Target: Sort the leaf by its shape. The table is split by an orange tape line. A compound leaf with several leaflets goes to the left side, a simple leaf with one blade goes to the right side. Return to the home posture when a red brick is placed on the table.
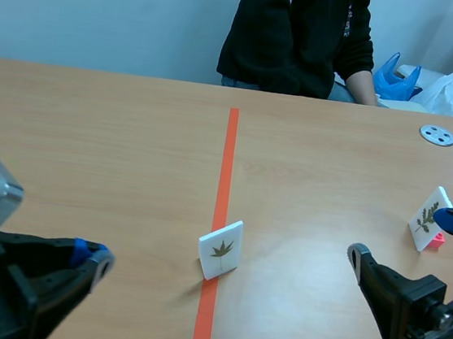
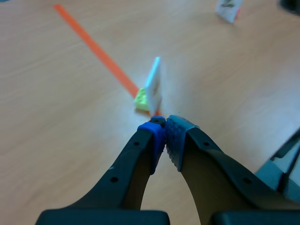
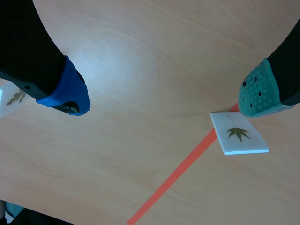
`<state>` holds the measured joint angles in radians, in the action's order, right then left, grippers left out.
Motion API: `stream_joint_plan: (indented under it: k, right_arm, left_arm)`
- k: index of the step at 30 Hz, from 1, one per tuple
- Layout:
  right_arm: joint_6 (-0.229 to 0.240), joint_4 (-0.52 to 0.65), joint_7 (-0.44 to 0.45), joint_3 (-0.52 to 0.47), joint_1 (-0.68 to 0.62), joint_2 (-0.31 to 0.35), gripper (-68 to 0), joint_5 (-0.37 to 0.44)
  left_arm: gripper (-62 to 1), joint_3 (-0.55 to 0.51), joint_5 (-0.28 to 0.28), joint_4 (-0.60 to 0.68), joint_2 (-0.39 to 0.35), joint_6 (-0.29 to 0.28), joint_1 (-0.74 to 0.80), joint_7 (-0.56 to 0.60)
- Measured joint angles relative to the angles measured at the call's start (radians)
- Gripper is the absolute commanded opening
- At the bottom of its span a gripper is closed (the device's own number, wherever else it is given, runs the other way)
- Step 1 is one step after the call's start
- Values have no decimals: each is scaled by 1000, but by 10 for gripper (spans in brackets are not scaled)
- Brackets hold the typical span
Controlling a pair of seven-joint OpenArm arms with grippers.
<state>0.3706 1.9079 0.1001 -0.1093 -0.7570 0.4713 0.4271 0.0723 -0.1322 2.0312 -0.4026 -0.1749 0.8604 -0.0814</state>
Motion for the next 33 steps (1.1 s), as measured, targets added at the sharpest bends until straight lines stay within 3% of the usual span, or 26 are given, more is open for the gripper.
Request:
stream_joint_plan:
  k: [2,6,8,10,14,15,20,23,33]
  right_arm:
    - [0,0,0,0,0,0,4,0]
    - [0,0,0,0,0,0,4,0]
    - [0,0,-1,0,0,0,4,0]
    - [0,0,-3,0,0,0,4,0]
    - [0,0,-8,0,0,0,4,0]
    - [0,0,-8,0,0,0,4,0]
    - [0,0,-12,0,0,0,4,0]
    - [0,0,-11,0,0,0,4,0]
    - [0,0,-11,0,0,0,4,0]
  left_arm:
    - [-568,-51,0,19,8,40,36,-18]
    - [-566,-164,0,40,46,52,105,-23]
    - [-518,-191,0,42,63,51,118,-25]
    - [-398,-189,1,42,67,45,114,-27]
    - [-15,-176,2,40,67,16,92,-27]
    - [14,-174,0,40,67,8,86,-25]
    - [14,-151,1,16,67,-45,38,-1]
    - [14,-111,1,-23,67,-47,8,1]
    - [14,95,1,-329,68,-46,-243,58]
